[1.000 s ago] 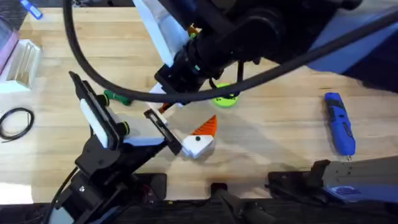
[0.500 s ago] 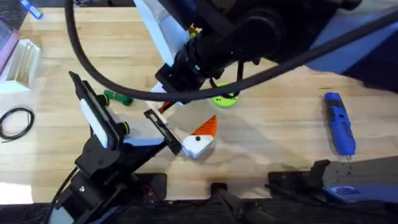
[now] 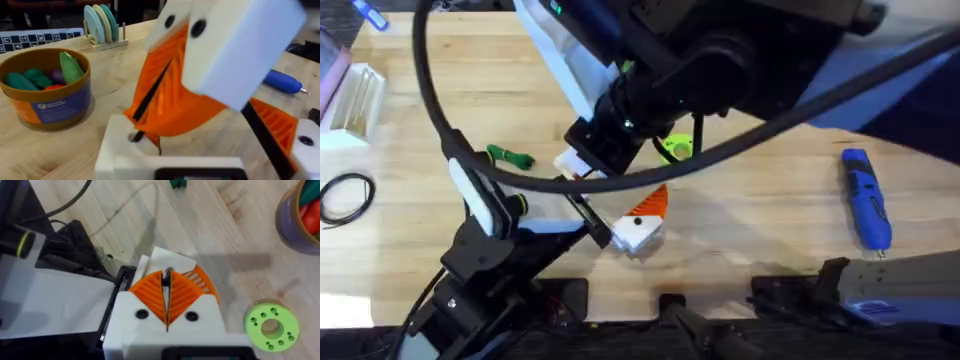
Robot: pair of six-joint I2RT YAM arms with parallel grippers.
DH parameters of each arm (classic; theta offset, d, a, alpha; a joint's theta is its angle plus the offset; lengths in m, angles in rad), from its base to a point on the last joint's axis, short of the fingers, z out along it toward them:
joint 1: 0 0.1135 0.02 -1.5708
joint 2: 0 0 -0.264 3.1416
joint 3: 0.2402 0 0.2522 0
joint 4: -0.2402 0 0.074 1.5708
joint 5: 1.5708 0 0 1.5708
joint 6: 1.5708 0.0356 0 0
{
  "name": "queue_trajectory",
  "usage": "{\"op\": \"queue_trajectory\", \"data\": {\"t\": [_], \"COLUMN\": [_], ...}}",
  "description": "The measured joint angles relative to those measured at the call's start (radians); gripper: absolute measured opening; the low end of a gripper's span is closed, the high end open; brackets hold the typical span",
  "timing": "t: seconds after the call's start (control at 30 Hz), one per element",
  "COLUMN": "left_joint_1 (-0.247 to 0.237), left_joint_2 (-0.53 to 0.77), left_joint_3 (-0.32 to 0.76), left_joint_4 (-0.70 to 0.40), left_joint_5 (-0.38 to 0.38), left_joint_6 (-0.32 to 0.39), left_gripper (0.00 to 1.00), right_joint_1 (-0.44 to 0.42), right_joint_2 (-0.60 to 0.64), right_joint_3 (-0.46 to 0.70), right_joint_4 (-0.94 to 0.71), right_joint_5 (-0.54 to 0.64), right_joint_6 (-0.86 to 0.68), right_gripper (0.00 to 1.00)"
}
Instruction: Pick up the gripper from the table and insert it into the empty holder that is missing its gripper. Then pick up a screw, insert it into the mounting hole, and use the screwdriver to tighten it. Finally, clean up the table by picking up the vegetable and placing it into the bucket.
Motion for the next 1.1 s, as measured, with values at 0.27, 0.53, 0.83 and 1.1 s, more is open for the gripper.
{"op": "queue_trajectory", "data": {"t": [0.27,0.53,0.83,1.1], "left_joint_1": [0.0,0.0,0.0,0.0], "left_joint_2": [0.0,0.0,0.0,0.0], "left_joint_3": [0.0,0.0,0.0,0.0], "left_joint_4": [0.0,0.0,0.0,0.0], "left_joint_5": [-0.007,-0.007,-0.005,0.002], "left_joint_6": [0.0,0.005,0.006,0.007], "left_gripper": [0.985,0.985,0.985,0.985], "right_joint_1": [0.006,0.009,-0.005,-0.065], "right_joint_2": [0.013,0.028,0.027,-0.032], "right_joint_3": [0.005,0.005,0.006,0.006], "right_joint_4": [0.023,0.033,0.032,-0.01], "right_joint_5": [0.016,0.023,0.061,0.027], "right_joint_6": [0.0,-0.002,-0.003,-0.006], "right_gripper": [0.007,0.007,0.746,0.988]}}
